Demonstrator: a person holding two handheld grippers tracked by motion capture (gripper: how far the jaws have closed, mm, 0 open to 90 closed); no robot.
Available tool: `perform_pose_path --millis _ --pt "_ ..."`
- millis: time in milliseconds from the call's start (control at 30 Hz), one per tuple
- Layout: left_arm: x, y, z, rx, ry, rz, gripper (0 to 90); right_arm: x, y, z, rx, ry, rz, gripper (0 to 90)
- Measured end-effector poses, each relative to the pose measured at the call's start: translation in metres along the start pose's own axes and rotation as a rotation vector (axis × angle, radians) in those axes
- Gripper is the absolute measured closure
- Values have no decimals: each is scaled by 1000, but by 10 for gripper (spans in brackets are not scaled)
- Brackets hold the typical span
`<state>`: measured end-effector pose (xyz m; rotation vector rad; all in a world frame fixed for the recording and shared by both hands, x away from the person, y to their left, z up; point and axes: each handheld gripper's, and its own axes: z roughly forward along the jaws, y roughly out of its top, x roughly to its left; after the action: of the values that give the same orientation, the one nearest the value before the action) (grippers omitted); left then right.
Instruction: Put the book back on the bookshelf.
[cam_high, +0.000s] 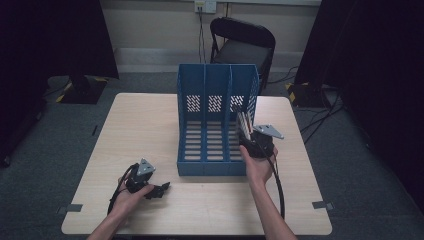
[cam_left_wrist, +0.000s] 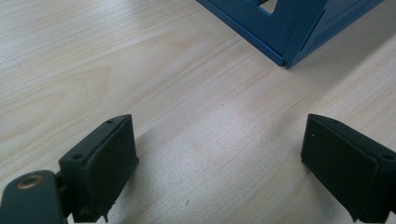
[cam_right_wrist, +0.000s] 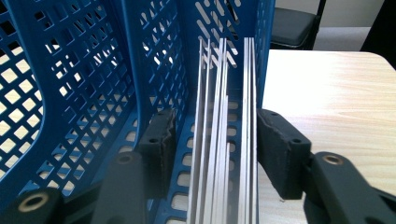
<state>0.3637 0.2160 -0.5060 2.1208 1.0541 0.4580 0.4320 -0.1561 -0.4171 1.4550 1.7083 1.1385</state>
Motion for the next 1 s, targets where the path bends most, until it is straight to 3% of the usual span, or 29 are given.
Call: perform_pose_path --millis 133,500,700,1000 --pt "0 0 0 0 0 0 97 -1 2 -1 0 15 -7 414" --pt "0 0 0 0 -2 0 97 -6 10 -7 15 139 8 228" --pt "1 0 0 3 -5 0 89 -9 14 -14 15 194 33 175" --pt "2 1 1 11 2 -7 53 -10 12 -24 30 247 -16 139"
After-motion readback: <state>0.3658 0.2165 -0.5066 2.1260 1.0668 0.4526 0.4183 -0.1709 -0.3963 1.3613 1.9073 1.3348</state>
